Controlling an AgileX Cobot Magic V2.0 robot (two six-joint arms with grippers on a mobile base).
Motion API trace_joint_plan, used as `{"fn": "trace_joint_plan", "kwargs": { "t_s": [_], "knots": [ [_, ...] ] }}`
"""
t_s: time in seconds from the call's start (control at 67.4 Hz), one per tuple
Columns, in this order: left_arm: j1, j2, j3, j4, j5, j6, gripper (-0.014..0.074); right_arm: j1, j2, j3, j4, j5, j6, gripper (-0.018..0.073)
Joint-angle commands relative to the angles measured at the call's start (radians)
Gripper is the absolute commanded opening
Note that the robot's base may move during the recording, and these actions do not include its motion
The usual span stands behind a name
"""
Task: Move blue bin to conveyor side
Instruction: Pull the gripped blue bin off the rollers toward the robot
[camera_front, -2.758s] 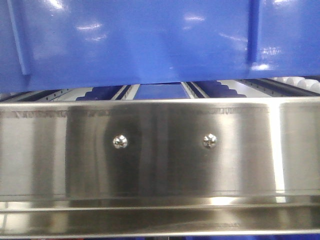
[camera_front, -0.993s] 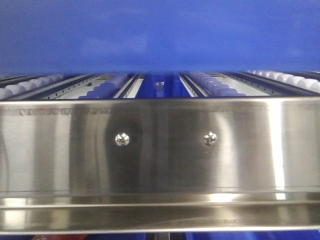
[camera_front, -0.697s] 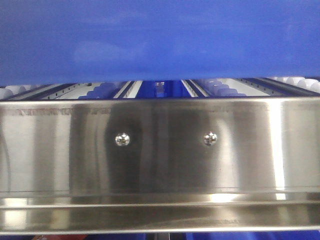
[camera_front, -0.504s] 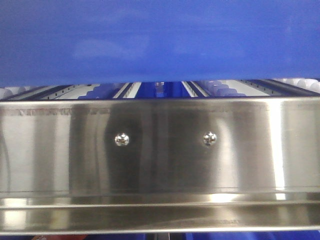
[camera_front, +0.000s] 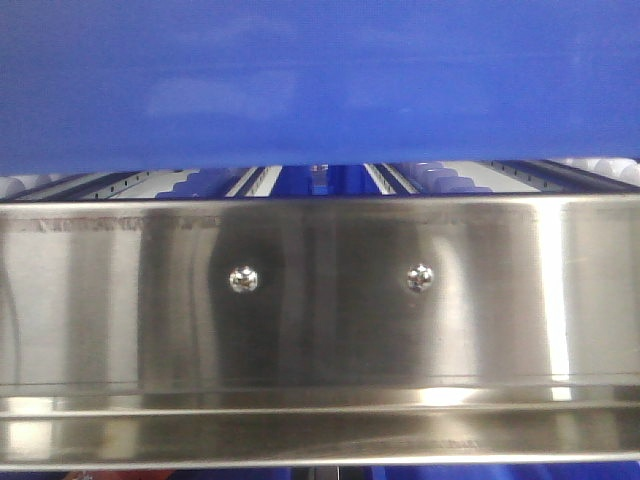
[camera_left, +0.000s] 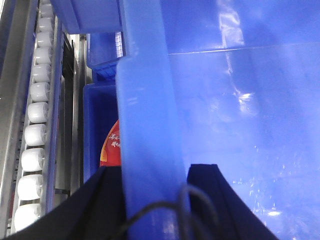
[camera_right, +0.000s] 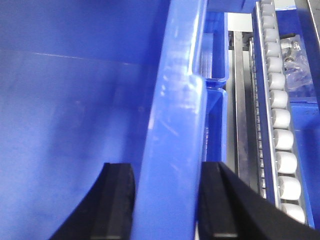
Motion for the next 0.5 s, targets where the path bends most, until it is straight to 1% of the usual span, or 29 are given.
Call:
{"fn": "trace_joint_plan", "kwargs": {
  "t_s": [0.0, 0.489],
  "knots": [
    [-0.005, -0.024, -0.012, 0.024, -0.073, 0.015, -0.001, -0.003, -0.023, -0.011, -0.032, -0.075, -0.026, -0.0076],
    [-0.005, -0.024, -0.012, 0.024, -0.073, 0.015, -0.001, -0.003, -0.023, -0.011, -0.032, -0.075, -0.026, -0.0076]
  ]
}}
